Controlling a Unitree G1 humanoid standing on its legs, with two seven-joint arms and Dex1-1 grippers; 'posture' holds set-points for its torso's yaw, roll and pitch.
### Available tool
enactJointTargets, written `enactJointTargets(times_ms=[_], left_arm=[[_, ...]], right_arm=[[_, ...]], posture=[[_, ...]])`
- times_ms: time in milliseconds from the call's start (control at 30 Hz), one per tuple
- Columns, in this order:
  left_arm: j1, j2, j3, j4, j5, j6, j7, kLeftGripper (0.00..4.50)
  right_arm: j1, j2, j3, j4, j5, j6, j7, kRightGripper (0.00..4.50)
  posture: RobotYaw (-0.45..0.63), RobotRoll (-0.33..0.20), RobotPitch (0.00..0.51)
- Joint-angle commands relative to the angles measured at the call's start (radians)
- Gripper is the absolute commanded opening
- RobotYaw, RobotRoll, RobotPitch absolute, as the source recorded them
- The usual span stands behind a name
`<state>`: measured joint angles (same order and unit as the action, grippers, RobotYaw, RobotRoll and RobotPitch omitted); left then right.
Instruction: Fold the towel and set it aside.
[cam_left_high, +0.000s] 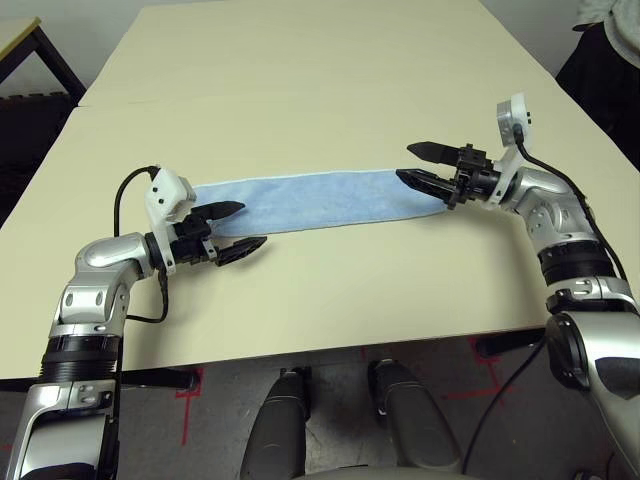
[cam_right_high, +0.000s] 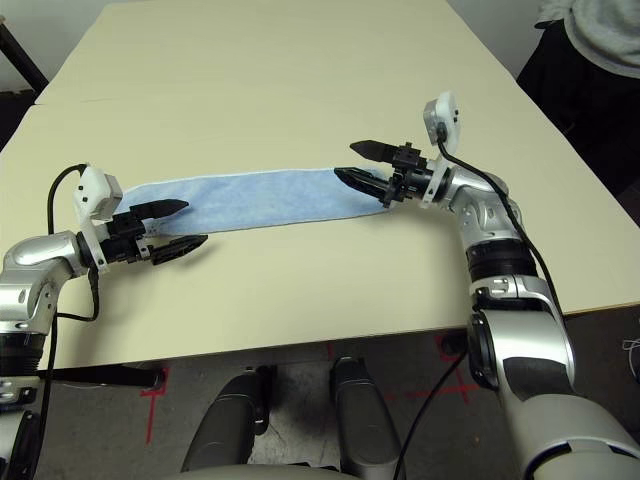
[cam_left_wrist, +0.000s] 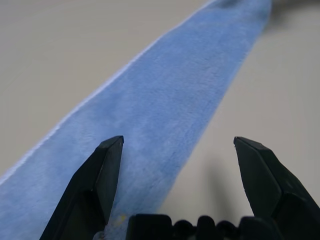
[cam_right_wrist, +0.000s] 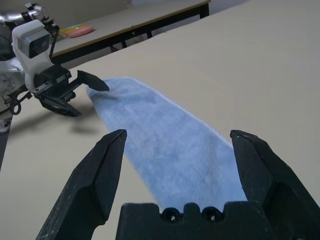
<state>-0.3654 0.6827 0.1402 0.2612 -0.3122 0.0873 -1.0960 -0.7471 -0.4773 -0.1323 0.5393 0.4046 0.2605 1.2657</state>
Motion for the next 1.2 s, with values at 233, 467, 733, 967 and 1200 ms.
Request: enactJointTargets(times_ms=[233, 467, 733, 967, 1200], left_arm=[[-0.013, -0.011, -0.018, 0.053, -0.018, -0.132, -0.093, 4.48], [0.001, -0.02, -0.014, 0.019, -0.038, -0.111, -0.09, 4.48], [0.033, -0.021, -0.013, -0.029, -0.059, -0.079, -0.078, 4.48], [0.05, -0.021, -0.007, -0.052, -0.069, -0.061, -0.063, 4.48], [0.04, -0.023, -0.01, -0.056, -0.067, -0.05, -0.055, 4.48]], right_arm=[[0.083, -0.037, -0.135, -0.194, 0.211, 0.547, -0.282, 4.49], [0.133, 0.057, -0.4, -0.34, 0.467, 0.956, -0.613, 4.49], [0.202, 0.271, -0.695, -0.565, 0.685, 1.085, -1.107, 4.49], [0.293, 0.362, -0.719, -0.686, 0.829, 1.099, -1.405, 4.49], [0.345, 0.37, -0.667, -0.671, 0.937, 1.035, -1.544, 4.49]], posture=[[0.0, 0.0, 0.188], [0.01, 0.0, 0.185], [0.01, 0.0, 0.191], [0.0, 0.0, 0.194], [0.0, 0.0, 0.194]])
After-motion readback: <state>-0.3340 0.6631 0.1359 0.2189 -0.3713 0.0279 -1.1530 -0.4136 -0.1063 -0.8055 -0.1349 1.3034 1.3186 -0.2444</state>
